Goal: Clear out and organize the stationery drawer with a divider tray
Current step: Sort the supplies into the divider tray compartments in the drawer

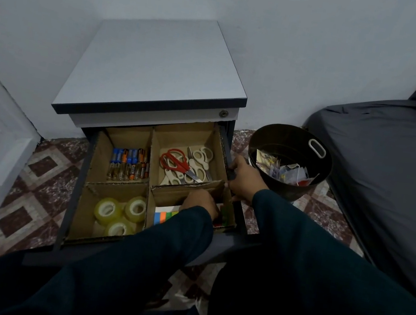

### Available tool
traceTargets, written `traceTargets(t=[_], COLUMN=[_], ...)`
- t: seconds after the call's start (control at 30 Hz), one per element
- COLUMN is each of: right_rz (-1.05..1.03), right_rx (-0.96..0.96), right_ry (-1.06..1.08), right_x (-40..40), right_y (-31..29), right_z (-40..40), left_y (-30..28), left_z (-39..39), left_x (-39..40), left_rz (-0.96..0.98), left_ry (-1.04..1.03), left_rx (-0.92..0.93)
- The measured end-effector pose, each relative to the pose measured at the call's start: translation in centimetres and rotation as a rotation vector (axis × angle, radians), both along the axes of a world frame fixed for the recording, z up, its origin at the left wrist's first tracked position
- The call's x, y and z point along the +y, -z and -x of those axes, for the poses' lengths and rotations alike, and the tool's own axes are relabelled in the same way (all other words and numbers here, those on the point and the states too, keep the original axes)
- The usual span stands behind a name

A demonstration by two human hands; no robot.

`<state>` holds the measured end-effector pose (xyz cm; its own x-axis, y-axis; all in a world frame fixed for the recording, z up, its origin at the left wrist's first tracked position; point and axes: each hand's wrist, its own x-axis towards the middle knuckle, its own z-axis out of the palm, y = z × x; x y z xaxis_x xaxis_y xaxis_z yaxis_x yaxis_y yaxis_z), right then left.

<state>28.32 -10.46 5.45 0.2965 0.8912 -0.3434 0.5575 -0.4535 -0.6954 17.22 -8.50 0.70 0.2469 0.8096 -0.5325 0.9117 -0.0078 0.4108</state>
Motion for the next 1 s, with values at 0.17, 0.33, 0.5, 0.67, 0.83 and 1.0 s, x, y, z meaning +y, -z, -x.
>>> traceTargets(t=[0.17, 0.33, 0.5, 0.67, 0.83, 1.0], right_rz=[0.002, 0.008, 0.016, 0.023, 0.018, 0.007], right_rx=[0.023, 0.039, 0.051, 0.031, 0.027, 0.039], right_ry=[0.015, 0.014, 0.014, 0.012, 0.014, 0.018], right_x=[0.0, -0.2, -0.1, -0.4, -0.3, -0.2], right_y=[0.1, -0.1, -0.2, -0.3, -0.2, 0.1], right_z=[0.0, 0.0, 0.0, -0.1, -0.1, -0.1], left_y=[0.1, -0.1, -0.8, -0.5, -0.3, 0.0], left_z=[0.2, 0.2, 1.3, 1.5, 1.5, 1.6], left_x=[0.0, 0.4, 0.3, 0.3, 0.0, 0.2], left_rz=[-0.039, -0.042, -0.170, -0.172, -0.182, -0.168], left_ry=[0.054, 0.083, 0.210, 0.272, 0.323, 0.343], left_rx=[0.033, 0.012, 0.038, 0.060, 0.061, 0.041])
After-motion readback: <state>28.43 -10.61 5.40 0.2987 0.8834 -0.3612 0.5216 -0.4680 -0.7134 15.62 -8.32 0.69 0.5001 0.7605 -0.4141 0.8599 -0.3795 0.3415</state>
